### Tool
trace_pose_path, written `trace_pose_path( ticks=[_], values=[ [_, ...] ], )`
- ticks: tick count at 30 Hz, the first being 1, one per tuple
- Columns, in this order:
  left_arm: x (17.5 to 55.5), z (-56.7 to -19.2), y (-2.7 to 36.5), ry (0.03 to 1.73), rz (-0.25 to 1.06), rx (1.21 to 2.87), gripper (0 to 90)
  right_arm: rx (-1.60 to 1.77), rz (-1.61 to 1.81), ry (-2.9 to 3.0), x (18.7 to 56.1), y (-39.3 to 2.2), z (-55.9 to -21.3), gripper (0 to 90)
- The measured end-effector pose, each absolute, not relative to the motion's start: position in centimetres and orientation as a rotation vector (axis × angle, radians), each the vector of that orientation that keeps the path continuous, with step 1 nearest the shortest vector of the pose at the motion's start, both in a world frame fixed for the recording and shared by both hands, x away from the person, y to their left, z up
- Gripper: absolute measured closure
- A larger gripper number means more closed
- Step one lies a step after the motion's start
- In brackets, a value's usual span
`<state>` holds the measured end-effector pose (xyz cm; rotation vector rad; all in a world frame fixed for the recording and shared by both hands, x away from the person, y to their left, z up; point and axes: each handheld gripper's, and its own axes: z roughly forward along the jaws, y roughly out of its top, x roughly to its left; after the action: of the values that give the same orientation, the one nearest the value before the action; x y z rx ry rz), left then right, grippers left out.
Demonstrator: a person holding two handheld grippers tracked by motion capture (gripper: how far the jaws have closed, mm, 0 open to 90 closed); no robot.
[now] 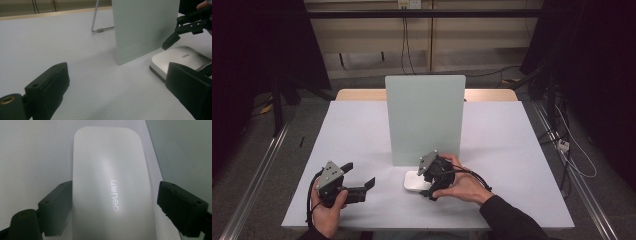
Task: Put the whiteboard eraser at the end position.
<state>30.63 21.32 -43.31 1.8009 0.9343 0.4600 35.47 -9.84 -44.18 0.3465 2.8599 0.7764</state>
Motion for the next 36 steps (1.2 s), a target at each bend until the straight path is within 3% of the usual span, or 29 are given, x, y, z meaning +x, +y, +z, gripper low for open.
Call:
trace_pose_path(
  ticks=[4, 13, 15, 36],
  values=[
    [30.6, -43.3, 21.3, 0.933, 0.462, 1.8, 5.1, 0.366, 0.79, 2.843, 35.5, -9.9, -44.1, 7.9],
    [30.6, -43.3, 21.3, 0.933, 0.465, 1.801, 5.1, 0.413, 0.852, 2.795, 35.2, -10.3, -43.7, 9.7],
    [30.6, -43.3, 21.3, 0.933, 0.464, 1.802, 5.1, 0.444, 0.873, 2.772, 35.3, -10.6, -43.5, 5.8],
    [30.8, -43.4, 21.1, 0.937, 0.466, 1.817, 5.1, 0.777, 1.108, 2.586, 34.0, -14.9, -42.6, 7.2]
  ],
)
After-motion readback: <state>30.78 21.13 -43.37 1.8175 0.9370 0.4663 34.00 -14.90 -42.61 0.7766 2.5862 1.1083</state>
